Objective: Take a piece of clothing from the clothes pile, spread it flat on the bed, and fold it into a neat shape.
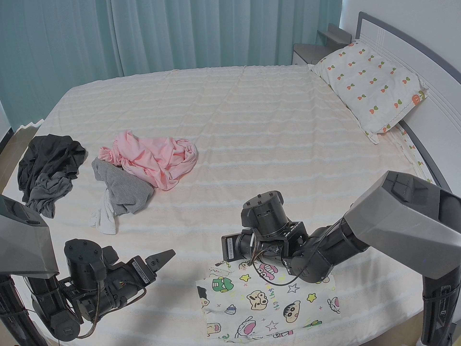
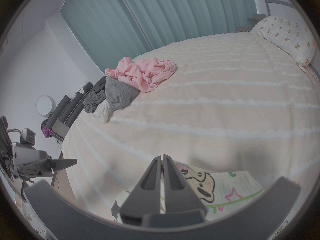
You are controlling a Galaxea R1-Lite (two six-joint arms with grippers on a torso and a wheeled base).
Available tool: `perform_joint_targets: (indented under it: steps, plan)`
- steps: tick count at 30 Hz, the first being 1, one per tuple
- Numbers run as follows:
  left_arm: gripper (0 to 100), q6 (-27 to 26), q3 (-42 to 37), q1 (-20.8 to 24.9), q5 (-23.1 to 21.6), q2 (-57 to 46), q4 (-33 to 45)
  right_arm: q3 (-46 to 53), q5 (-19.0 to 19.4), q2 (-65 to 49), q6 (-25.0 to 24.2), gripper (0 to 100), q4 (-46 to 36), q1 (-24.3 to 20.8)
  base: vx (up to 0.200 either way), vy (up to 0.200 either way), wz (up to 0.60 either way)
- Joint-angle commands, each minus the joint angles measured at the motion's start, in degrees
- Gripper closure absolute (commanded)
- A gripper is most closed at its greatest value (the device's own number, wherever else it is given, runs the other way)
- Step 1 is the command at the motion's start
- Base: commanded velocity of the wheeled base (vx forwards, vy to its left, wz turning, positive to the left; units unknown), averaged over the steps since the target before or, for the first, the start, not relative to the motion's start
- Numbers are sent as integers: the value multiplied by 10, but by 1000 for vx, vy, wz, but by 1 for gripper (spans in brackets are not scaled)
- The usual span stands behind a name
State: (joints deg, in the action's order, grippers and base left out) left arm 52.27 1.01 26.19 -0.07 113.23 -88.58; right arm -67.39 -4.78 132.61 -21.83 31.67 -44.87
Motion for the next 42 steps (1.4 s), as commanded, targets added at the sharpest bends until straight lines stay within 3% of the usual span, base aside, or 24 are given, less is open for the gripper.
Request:
perform_joint_targets:
  steps: [1,13,23,24,34,39,42]
  plan:
    - [0,0,-10,0,0,1,0,3,0,-1,0,100,0,-7,0,0,0]
    - [0,0,-10,0,0,2,0,58,41,12,7,100,1,-33,0,0,0]
    - [0,0,-9,0,0,5,0,39,35,38,7,100,1,-39,0,0,0]
    - [0,0,-9,0,0,5,0,38,35,37,6,0,1,-39,0,0,0]
    - [0,0,-9,0,0,5,0,100,42,-27,7,0,100,-38,0,0,0]
    - [0,0,-9,0,1,5,0,161,90,-68,7,0,99,-44,0,0,0]
    - [0,0,-10,0,1,5,0,169,100,-69,7,0,98,-44,0,0,0]
